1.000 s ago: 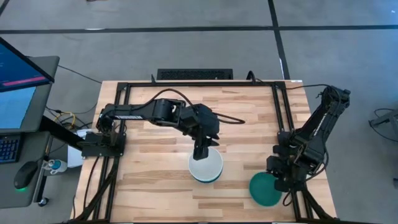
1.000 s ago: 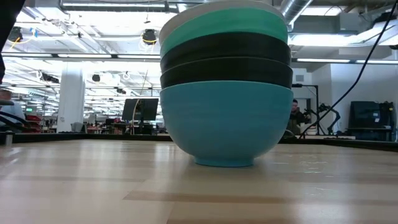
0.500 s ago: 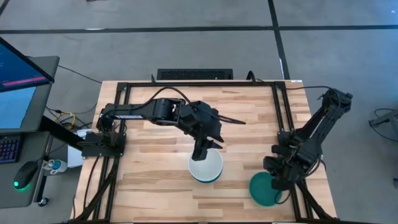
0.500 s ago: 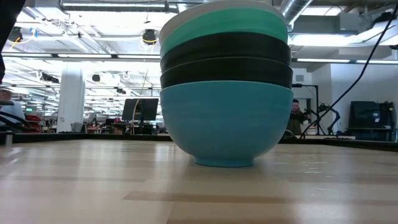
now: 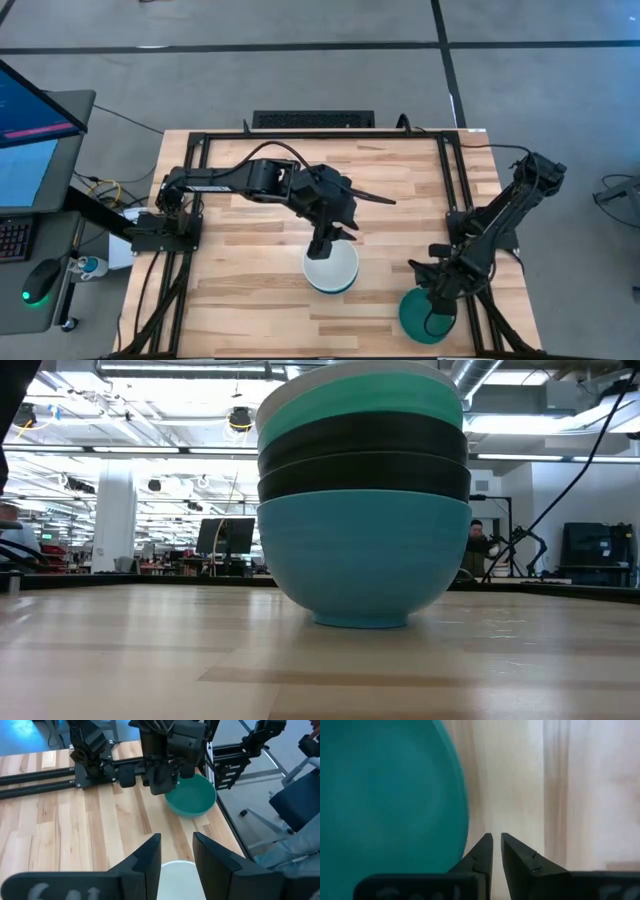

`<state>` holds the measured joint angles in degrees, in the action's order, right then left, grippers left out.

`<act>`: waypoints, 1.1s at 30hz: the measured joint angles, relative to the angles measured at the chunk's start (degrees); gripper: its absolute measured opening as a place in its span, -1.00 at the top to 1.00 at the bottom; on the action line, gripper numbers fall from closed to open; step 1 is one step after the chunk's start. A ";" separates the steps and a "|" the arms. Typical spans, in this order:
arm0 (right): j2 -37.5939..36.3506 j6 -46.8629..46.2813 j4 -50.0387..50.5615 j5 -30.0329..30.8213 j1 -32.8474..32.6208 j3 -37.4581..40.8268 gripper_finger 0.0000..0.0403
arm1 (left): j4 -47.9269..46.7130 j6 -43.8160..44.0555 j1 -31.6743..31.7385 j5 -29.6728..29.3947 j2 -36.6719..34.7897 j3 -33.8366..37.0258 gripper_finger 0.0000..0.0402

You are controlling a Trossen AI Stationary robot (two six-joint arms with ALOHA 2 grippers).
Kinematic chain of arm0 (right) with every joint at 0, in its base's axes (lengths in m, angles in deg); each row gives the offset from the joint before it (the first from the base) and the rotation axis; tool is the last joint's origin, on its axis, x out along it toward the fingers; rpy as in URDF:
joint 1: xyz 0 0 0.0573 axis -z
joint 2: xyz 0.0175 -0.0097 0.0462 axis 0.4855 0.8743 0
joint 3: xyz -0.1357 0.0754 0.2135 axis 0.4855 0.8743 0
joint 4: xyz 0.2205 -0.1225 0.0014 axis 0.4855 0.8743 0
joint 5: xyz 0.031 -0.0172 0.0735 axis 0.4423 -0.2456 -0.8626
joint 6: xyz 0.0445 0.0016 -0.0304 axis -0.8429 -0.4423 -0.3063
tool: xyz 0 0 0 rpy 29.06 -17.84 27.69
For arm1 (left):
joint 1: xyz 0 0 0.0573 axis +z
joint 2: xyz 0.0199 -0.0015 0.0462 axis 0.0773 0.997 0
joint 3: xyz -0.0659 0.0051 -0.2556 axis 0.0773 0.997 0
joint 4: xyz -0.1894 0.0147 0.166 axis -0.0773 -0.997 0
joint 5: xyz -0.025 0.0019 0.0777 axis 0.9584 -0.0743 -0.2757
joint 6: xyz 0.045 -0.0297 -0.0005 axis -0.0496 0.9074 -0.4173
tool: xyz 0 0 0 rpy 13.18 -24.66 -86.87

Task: Nest bowls inside each other
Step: Stack the green bowl on top of the white bowl

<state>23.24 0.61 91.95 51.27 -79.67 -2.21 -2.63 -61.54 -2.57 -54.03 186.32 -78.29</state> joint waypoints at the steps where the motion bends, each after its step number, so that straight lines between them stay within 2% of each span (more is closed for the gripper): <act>1: 0.04 -0.01 0.37 -1.26 0.24 0.00 0.70 | 0.04 0.00 -0.02 0.00 0.00 0.00 0.49; 5: -2.46 -0.30 1.12 -4.89 1.13 -0.07 0.70 | 0.03 0.00 -0.02 0.00 0.00 0.00 0.49; 10: -9.09 -3.93 1.04 -0.30 2.00 -2.11 0.70 | -0.81 -0.15 -0.02 0.00 0.00 0.00 0.49; 16: -14.17 -8.50 -0.60 -0.13 2.82 -2.60 0.70 | -1.40 -0.20 -0.02 -0.02 0.00 0.00 0.49; 33: -9.68 -8.07 -2.33 -1.60 3.19 -2.61 0.70 | -2.43 -0.20 -0.04 -0.02 -0.04 0.00 0.49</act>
<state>13.56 -7.45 89.62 49.67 -76.49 -4.82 -5.06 -61.73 -2.61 -54.05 186.27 -78.29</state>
